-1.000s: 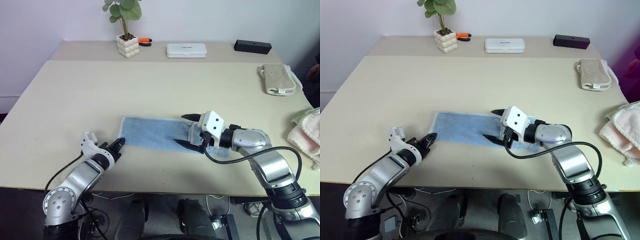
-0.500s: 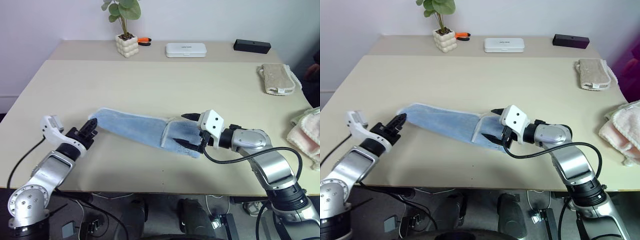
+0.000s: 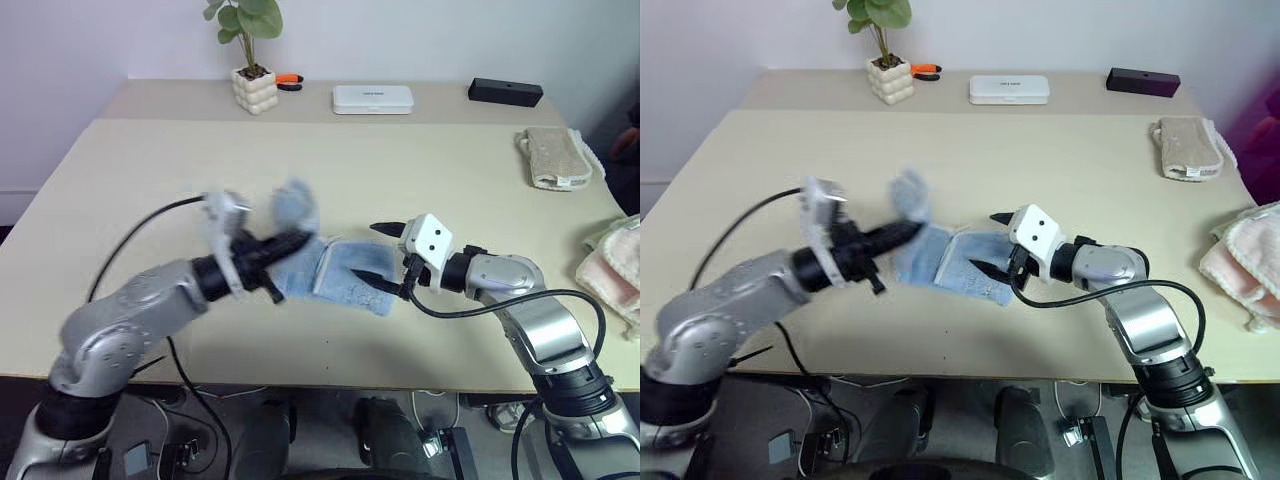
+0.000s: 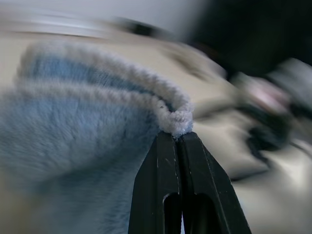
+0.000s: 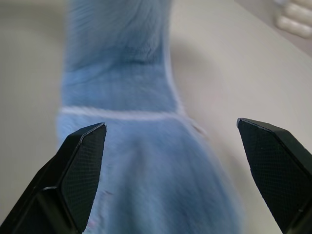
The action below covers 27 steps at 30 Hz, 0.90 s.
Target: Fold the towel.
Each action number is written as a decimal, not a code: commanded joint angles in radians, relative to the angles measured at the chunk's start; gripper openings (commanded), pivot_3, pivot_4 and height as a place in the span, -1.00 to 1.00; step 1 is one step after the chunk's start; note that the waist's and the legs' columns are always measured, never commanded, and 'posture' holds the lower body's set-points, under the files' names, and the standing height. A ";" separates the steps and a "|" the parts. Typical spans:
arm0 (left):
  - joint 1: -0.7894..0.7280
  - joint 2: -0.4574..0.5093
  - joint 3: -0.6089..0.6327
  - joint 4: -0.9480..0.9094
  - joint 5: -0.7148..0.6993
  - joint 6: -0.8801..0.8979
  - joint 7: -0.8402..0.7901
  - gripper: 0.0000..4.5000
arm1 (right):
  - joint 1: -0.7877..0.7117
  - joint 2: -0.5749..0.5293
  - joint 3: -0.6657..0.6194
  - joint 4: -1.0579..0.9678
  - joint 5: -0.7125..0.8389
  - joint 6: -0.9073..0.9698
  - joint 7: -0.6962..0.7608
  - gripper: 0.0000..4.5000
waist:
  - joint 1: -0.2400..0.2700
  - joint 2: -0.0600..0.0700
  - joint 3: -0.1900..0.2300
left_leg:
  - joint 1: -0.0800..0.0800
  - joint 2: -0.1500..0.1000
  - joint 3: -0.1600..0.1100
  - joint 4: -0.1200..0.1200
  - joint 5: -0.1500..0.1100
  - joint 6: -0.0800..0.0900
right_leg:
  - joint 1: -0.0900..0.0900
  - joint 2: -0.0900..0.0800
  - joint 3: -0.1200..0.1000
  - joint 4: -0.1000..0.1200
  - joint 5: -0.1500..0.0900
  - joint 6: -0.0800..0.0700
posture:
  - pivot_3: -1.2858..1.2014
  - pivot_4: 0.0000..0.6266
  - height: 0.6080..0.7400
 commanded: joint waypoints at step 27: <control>-0.031 -0.129 0.082 0.092 0.199 0.084 -0.241 0.26 | 0.109 -0.126 -0.233 0.108 -0.035 -0.041 -0.044 0.61 | -0.019 0.000 0.001 | 0.001 0.001 -0.001 0.000 0.000 0.000 | -0.001 0.000 0.000 0.003 0.001 0.004 | 0.03 -0.52 0.98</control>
